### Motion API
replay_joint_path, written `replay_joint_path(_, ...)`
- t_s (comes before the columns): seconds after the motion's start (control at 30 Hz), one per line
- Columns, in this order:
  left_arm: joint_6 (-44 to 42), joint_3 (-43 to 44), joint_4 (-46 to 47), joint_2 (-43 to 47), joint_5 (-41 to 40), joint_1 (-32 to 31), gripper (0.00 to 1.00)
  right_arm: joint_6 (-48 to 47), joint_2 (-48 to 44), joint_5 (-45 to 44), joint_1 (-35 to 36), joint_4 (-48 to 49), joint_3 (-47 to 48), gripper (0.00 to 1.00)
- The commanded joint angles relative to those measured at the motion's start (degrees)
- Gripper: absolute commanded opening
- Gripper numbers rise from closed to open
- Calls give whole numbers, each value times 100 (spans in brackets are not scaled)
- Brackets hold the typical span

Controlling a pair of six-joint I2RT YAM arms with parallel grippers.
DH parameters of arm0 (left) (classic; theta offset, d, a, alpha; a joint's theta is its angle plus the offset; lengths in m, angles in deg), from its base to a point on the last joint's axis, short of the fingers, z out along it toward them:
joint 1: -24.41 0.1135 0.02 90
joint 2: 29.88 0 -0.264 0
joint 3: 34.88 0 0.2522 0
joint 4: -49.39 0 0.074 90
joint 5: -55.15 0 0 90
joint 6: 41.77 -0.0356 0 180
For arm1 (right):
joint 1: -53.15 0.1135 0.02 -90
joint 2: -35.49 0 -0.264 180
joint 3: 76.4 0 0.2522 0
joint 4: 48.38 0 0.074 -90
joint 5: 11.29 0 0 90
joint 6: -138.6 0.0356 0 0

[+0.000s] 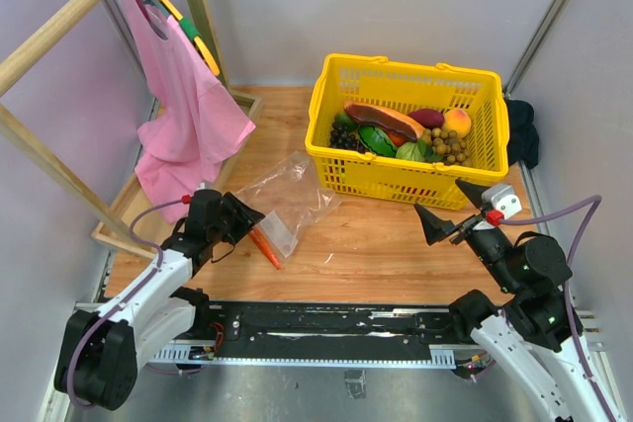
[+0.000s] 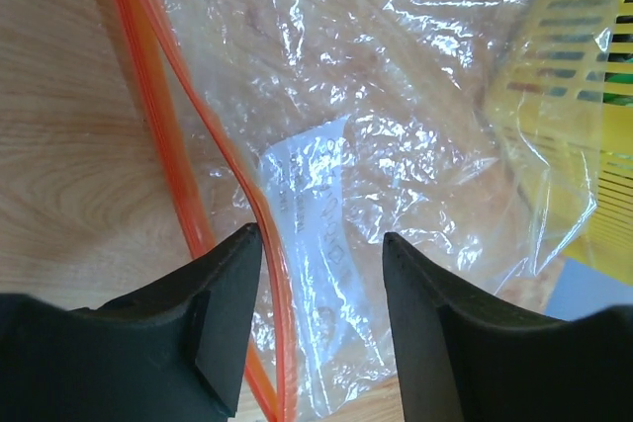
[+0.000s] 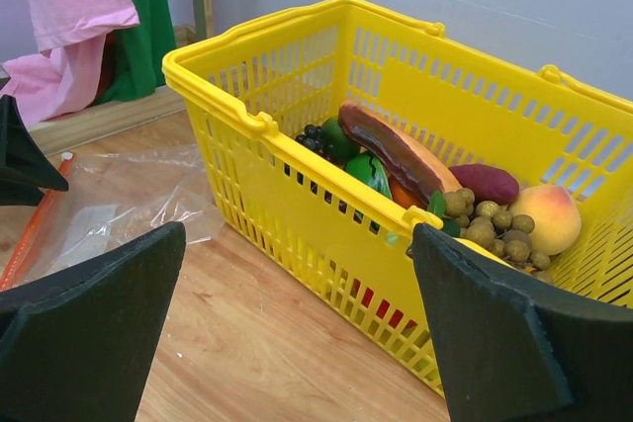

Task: Place the food in the zip-top bag and seal the zipper
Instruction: Pick up the zipper food storage bag at the center of the board.

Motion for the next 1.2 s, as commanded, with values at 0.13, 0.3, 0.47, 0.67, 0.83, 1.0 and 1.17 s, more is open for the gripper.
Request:
replay_joint_path(0.13, 429, -488, 995, -352, 250, -38, 58, 40, 11, 86, 67, 87, 84, 98)
replay_joint_path(0.3, 576, -646, 1311, -371, 237, -40, 55, 33, 10, 165, 67, 110, 69, 98)
replay_joint_path(0.47, 564, -665, 1443, -300, 222, -40, 43, 47, 18, 224, 65, 145, 59, 98)
replay_joint_path(0.67, 565, -669, 1629, -172, 432, -39, 30, 123, 114, 441, 68, 220, 55, 98)
replay_joint_path(0.83, 551, -563, 1701, 97, 693, -53, 21, 111, 226, 1328, 67, 482, 11, 98)
replay_joint_path(1.0, 458, -207, 1361, 593, 748, -79, 11, 274, 635, 1584, 68, 567, 119, 98)
replay_joint_path(1.17, 440, 48, 1149, 972, 802, -121, 2, 407, 1202, 1963, 66, 639, 294, 98)
